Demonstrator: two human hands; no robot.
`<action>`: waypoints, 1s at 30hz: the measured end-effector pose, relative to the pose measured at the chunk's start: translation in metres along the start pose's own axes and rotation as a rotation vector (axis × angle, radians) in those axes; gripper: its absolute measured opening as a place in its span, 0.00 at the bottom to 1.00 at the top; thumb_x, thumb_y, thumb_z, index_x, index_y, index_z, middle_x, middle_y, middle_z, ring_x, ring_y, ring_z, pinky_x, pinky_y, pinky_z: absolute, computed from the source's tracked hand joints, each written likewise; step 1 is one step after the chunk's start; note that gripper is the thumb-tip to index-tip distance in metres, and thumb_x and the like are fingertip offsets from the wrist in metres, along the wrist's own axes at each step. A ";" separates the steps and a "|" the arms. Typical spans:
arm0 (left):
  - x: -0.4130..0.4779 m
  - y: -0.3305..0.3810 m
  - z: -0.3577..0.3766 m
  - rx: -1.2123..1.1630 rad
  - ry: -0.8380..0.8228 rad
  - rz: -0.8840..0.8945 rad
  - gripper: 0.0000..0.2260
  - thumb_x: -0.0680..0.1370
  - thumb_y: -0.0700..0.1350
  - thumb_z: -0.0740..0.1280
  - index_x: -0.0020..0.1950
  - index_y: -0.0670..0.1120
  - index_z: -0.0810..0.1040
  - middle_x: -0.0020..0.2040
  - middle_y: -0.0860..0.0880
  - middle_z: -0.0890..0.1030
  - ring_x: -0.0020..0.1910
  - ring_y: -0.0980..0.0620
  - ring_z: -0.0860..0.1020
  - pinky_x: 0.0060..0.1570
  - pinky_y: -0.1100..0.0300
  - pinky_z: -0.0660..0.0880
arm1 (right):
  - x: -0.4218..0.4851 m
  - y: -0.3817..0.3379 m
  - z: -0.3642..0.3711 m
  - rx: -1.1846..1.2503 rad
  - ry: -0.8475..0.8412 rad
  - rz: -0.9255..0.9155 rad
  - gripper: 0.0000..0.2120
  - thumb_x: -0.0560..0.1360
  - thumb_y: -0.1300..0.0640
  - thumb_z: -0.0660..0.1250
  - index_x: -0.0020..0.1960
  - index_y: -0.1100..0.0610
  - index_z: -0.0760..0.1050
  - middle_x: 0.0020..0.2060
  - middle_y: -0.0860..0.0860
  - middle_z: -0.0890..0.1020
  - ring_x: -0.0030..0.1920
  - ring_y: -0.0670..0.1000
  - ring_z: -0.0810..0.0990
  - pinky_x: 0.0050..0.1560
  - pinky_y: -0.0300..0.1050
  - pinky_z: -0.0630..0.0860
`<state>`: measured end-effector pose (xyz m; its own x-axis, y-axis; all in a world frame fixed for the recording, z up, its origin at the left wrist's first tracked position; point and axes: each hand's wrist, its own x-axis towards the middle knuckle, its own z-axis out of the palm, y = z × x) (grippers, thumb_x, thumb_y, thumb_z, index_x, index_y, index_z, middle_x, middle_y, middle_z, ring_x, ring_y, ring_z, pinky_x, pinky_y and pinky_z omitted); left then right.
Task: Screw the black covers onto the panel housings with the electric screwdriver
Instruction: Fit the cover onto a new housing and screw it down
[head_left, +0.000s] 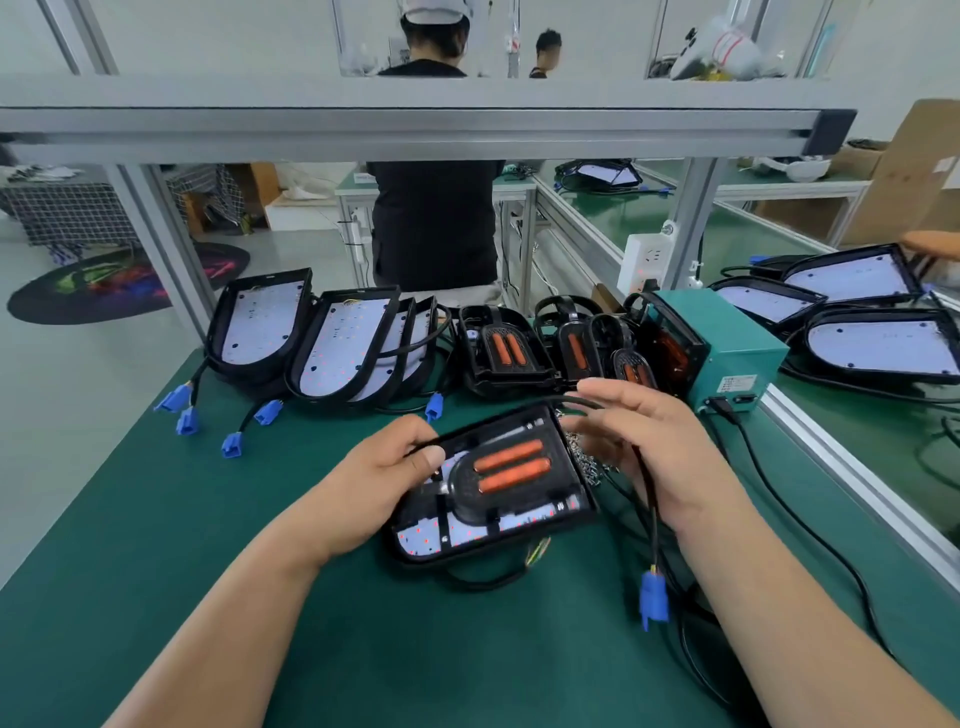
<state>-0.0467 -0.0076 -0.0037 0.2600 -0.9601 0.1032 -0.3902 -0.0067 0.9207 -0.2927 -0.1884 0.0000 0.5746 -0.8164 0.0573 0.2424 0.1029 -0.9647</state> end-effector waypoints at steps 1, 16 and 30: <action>0.001 0.001 0.001 -0.054 0.045 -0.013 0.09 0.80 0.53 0.66 0.48 0.48 0.76 0.40 0.48 0.73 0.41 0.50 0.69 0.43 0.53 0.66 | -0.003 0.001 0.003 0.030 0.013 0.042 0.15 0.80 0.71 0.66 0.66 0.65 0.79 0.55 0.63 0.87 0.49 0.55 0.87 0.45 0.44 0.83; 0.006 0.007 0.068 -0.138 0.485 -0.121 0.16 0.88 0.46 0.57 0.74 0.50 0.75 0.69 0.56 0.80 0.67 0.59 0.77 0.71 0.59 0.71 | -0.050 0.026 0.088 -0.029 0.038 -0.089 0.24 0.76 0.59 0.73 0.70 0.46 0.74 0.61 0.49 0.86 0.63 0.52 0.84 0.69 0.57 0.78; -0.004 0.002 0.062 -0.275 0.049 -0.030 0.28 0.76 0.77 0.58 0.65 0.63 0.81 0.48 0.42 0.85 0.38 0.42 0.76 0.35 0.52 0.74 | -0.063 -0.034 -0.009 -0.146 0.149 -0.208 0.19 0.76 0.57 0.71 0.66 0.49 0.83 0.58 0.53 0.88 0.56 0.57 0.88 0.51 0.51 0.85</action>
<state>-0.1036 -0.0216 -0.0257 0.3130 -0.9459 0.0858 -0.1293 0.0471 0.9905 -0.3440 -0.1460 0.0266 0.4007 -0.8870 0.2296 0.2213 -0.1495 -0.9637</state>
